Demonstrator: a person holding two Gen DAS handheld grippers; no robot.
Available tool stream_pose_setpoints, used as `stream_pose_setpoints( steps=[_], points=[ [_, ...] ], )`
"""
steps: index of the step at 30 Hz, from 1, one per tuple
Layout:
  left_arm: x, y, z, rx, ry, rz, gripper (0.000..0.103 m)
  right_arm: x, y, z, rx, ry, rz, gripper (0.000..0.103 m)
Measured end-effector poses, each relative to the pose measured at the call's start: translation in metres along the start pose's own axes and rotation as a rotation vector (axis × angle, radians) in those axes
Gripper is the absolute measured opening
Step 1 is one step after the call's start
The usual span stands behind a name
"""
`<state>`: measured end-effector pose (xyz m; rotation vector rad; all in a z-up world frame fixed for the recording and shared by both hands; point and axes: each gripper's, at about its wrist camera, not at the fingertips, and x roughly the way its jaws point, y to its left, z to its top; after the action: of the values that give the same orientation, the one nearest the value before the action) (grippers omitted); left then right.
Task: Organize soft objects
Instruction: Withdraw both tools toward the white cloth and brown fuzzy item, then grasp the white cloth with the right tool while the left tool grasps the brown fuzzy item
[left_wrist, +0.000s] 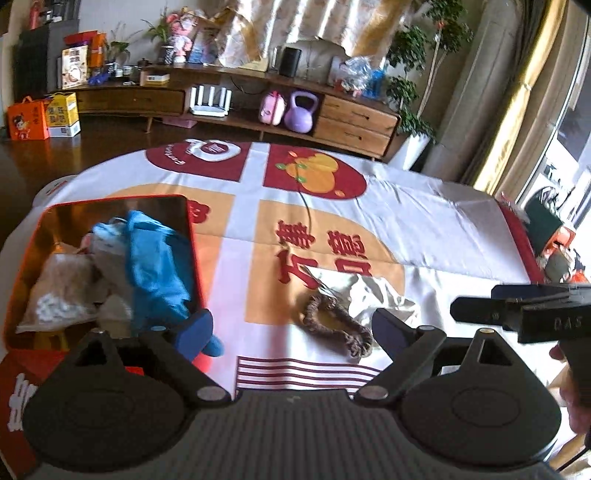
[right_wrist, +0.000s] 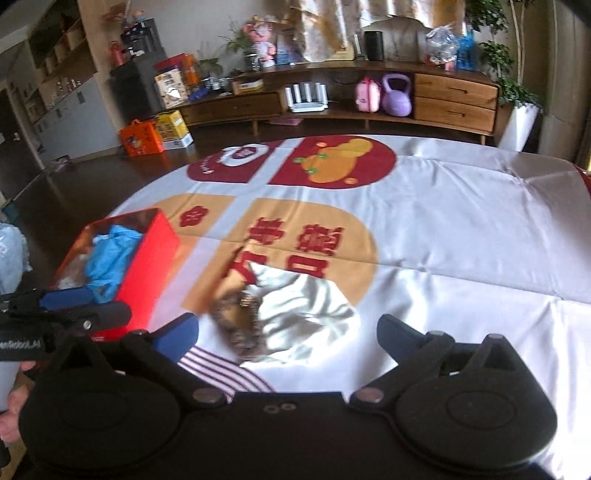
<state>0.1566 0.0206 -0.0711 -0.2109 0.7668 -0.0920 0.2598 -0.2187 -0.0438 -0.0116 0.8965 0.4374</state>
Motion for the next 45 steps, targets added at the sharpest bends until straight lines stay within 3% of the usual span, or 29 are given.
stream_pose_setpoints(
  steps=[8,15,22,24,26,30,32,35,38,45],
  points=[
    [0.035,-0.031,-0.009,0.101,0.052,-0.023,0.093,0.028,-0.023,-0.003,0.049,0.036,-0.045,0.103],
    [0.070,-0.039,-0.011,0.134,0.082,0.033,0.093,0.058,-0.026,-0.003,0.023,0.067,-0.068,0.099],
    [0.105,-0.037,-0.006,0.128,0.120,0.058,0.092,0.090,-0.024,0.000,-0.032,0.100,-0.087,0.081],
    [0.113,-0.038,-0.005,0.134,0.131,0.063,0.086,0.099,-0.024,0.001,-0.038,0.110,-0.090,0.077],
    [0.120,-0.040,-0.006,0.142,0.149,0.062,0.070,0.107,-0.025,0.001,-0.041,0.121,-0.093,0.070],
    [0.125,-0.046,-0.011,0.206,0.133,0.104,0.059,0.113,-0.018,-0.003,-0.090,0.121,-0.088,0.055],
    [0.124,-0.048,-0.012,0.231,0.112,0.116,0.038,0.112,-0.012,-0.004,-0.122,0.110,-0.074,0.036],
    [0.123,-0.052,-0.010,0.258,0.099,0.143,0.012,0.109,-0.001,-0.006,-0.170,0.103,-0.061,0.016],
    [0.118,-0.051,-0.008,0.263,0.085,0.136,0.009,0.105,0.010,-0.010,-0.219,0.085,-0.079,0.006],
    [0.075,-0.041,0.003,0.203,0.005,0.075,0.008,0.066,0.005,-0.006,-0.159,0.016,-0.049,0.005]
  ],
)
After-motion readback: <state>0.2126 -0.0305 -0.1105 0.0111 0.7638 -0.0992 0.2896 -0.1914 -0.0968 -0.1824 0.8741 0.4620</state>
